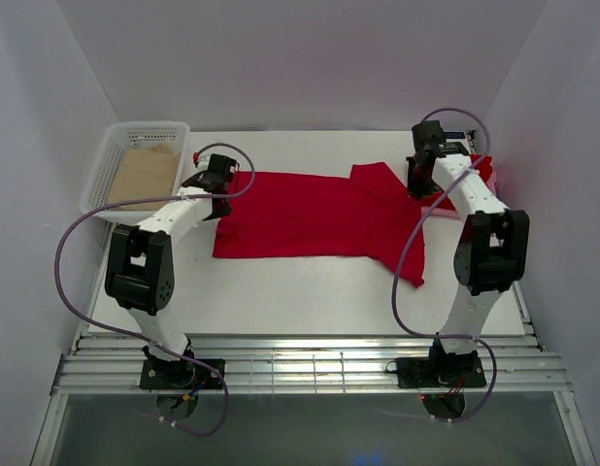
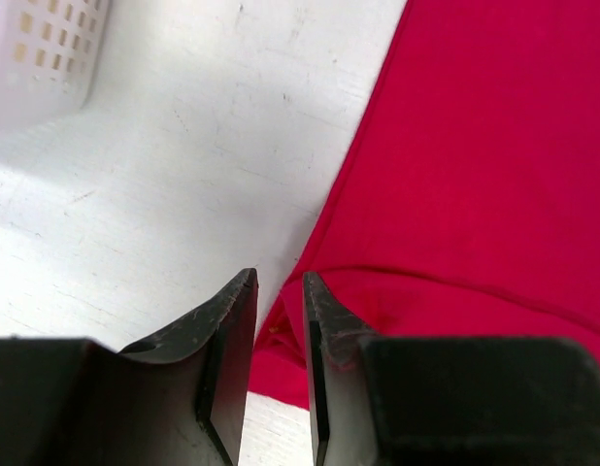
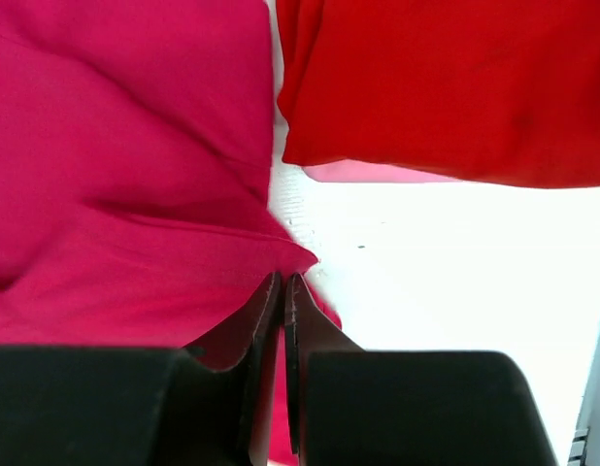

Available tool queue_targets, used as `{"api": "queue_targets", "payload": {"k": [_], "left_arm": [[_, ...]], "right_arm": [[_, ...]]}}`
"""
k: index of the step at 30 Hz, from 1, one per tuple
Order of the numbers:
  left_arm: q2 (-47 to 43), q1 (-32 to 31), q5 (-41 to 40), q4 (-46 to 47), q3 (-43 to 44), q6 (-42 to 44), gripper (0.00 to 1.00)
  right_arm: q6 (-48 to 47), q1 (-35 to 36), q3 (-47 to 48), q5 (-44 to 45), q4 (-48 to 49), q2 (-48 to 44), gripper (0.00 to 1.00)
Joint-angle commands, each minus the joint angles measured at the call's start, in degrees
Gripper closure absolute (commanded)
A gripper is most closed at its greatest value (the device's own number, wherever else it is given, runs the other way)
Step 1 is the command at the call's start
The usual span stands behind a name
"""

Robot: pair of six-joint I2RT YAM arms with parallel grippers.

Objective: Fold and stack the t-shirts
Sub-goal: Flatten out the tshirt

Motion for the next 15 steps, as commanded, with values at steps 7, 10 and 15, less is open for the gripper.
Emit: {"api": "queue_targets", "payload": {"k": [7,10,15], "left_arm": [[-2.5,0.4,1.3,-0.5,-2.1,-0.2,0.61],[0.0,0.4,4.2,-0.5,-3.6,-1.6,0.46],[1.8,0.4,14.5,-0.1,-5.0,-5.7,0.41]], "right_arm": [[-0.4,0.8,-1.2,-1.4,-5.7,-15.9,0.92],[-0.2,1.6,-4.2,-4.1,-6.7,-20.4,0.92],[0.6,3.4,-8.8,-5.3,-8.5,-29.5,0.92]]}}
